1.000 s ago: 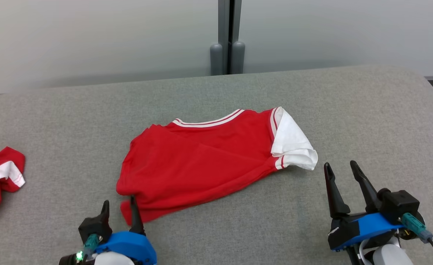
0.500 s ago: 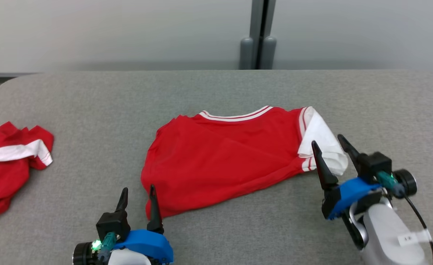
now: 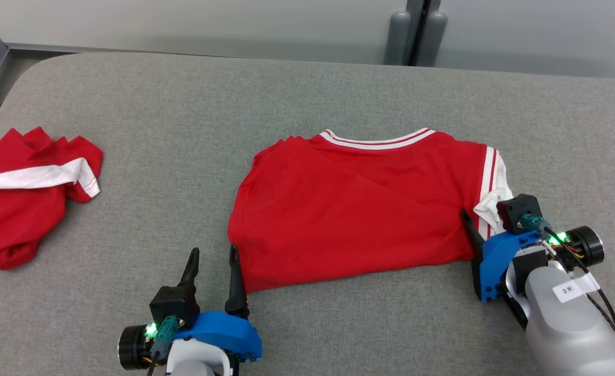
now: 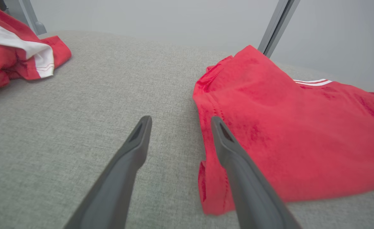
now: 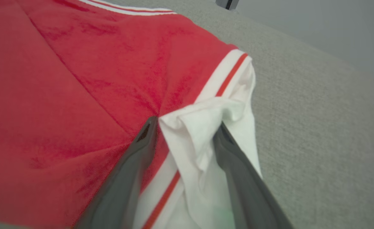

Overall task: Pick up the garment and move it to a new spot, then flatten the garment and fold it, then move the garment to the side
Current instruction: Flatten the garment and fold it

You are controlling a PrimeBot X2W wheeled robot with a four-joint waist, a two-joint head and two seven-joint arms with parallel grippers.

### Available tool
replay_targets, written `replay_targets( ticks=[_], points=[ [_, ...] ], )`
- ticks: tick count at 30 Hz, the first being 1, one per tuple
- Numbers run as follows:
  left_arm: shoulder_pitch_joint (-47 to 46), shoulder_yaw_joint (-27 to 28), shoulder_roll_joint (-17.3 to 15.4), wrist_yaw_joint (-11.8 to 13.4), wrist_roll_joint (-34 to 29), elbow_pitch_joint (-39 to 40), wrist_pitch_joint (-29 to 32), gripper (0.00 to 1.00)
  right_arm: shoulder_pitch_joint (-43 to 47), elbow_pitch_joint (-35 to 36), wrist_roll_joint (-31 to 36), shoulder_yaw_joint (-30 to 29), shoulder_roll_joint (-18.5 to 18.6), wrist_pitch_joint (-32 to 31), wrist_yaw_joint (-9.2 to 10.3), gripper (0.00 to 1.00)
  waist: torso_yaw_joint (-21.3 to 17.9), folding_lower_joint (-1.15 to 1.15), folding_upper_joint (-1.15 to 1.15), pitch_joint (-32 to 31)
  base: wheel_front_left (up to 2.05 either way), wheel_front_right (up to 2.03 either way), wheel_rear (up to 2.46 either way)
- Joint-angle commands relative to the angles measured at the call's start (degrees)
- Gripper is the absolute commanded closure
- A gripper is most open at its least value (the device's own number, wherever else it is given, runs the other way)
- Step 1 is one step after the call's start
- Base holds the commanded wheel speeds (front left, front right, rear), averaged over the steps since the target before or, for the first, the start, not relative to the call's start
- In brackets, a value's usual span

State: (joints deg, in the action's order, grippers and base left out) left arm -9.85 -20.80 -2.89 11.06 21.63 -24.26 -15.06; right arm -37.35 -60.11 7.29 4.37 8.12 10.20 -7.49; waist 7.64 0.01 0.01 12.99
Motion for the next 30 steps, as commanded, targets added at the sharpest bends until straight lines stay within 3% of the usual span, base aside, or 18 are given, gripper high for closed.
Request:
replay_targets(
  ticks=[1, 2, 12, 13, 14, 15, 28, 29, 30],
  points=[
    [-1.27, 0.07, 0.02, 0.16, 0.04, 0.66, -0.17, 0.0, -0.6, -1.4, 0.35, -0.8, 0.08, 0.68, -0.01, 0.66, 0.32, -0.01, -0.01, 0.54, 0.0, 0.0, 0.0],
    [-1.28, 0.1, 0.01, 0.26, -0.06, 0.89, -0.17, 0.0, -0.65, -1.89, 0.0, -1.59, -0.07, 1.41, 0.0, 0.98, 0.29, -0.01, -0.01, 0.65, 0.0, 0.0, 0.0],
    [0.02, 1.12, 0.01, -0.47, -0.88, 1.78, -0.16, 0.0, 0.48, -0.75, -1.85, -5.71, -1.87, 5.02, 0.01, 1.0, -2.36, -0.01, -0.01, -0.29, 0.0, 0.0, 0.0],
    [0.06, 1.21, 0.01, -0.52, -0.87, 1.7, -0.16, 0.0, 0.72, 0.03, -2.08, -5.94, -1.95, 5.05, 0.01, 0.67, -2.72, -0.01, -0.01, -0.52, 0.0, 0.0, 0.0],
    [0.15, 1.34, 0.01, -0.56, -0.88, 1.69, -0.16, 0.0, 1.25, 0.79, -2.72, -6.25, -2.17, 5.07, 0.01, 0.51, -3.11, -0.01, -0.01, -0.71, 0.0, 0.0, 0.0],
    [0.21, 1.3, 0.01, -0.64, -0.98, 1.71, -0.17, 0.0, 1.87, 1.48, -3.18, -6.48, -2.39, 5.04, 0.0, 0.0, -3.4, -0.01, -0.01, -0.83, 0.0, 0.0, 0.0],
    [-0.1, 2.06, 0.01, -1.48, -1.85, 1.07, -0.16, 0.0, 4.58, 6.3, -6.39, -6.7, -2.45, 5.06, 0.0, 0.0, -4.29, -0.01, -0.01, -1.1, 0.0, 0.0, 0.0],
    [-0.11, 2.11, 0.01, -1.55, -1.92, 1.19, -0.16, 0.0, 4.41, 6.48, -6.43, -6.79, -2.39, 5.07, 0.0, 0.21, -4.17, -0.01, -0.01, -1.05, 0.0, 0.0, 0.0],
    [-0.08, 2.18, 0.01, -1.54, -2.04, 1.28, -0.16, 0.0, 4.24, 6.93, -6.47, -6.87, -2.4, 5.06, 0.0, 0.56, -4.06, -0.01, -0.01, -0.99, 0.0, 0.0, 0.0]
  ],
)
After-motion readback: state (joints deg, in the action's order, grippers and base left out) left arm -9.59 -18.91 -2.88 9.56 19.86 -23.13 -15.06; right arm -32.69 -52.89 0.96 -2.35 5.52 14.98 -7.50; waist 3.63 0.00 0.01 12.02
